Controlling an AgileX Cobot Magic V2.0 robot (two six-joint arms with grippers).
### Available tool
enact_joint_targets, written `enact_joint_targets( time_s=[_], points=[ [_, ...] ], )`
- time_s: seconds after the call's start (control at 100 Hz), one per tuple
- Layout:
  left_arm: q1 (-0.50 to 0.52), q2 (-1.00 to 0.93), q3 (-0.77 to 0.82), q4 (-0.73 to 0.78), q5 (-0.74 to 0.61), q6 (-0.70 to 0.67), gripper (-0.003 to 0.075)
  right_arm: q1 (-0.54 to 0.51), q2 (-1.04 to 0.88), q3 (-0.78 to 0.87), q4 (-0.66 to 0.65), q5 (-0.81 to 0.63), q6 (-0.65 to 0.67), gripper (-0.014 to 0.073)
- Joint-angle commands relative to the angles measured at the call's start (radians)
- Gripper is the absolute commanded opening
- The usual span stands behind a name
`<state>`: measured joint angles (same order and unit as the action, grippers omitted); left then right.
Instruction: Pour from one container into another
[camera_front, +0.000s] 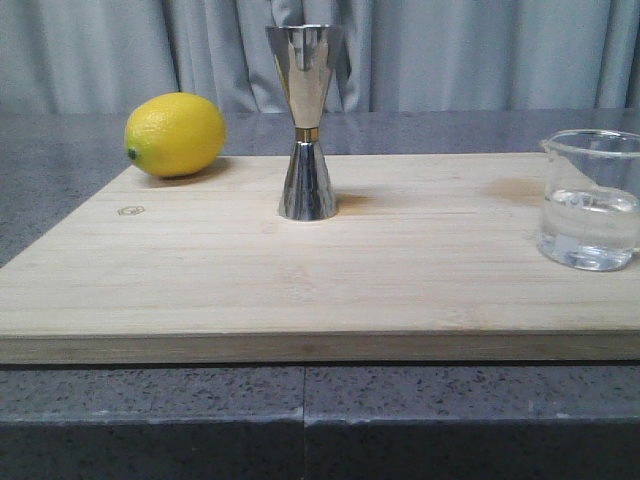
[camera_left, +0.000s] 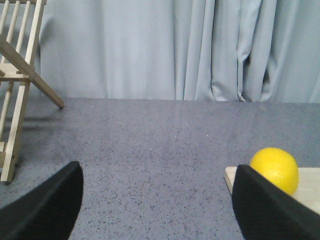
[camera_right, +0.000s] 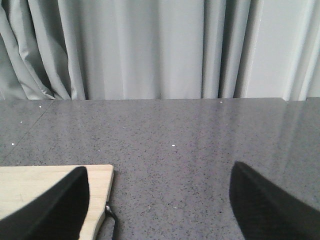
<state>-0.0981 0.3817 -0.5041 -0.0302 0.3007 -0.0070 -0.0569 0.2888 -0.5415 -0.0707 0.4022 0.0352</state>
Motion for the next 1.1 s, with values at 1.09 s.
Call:
enact_joint_targets(
  time_s=[1.09],
  points=[
    [0.206, 0.772, -0.444, -0.818, 0.563, 1.006, 0.0545, -0.006, 0.261, -0.199, 0.002, 0.197, -0.011, 0.0544]
  ],
)
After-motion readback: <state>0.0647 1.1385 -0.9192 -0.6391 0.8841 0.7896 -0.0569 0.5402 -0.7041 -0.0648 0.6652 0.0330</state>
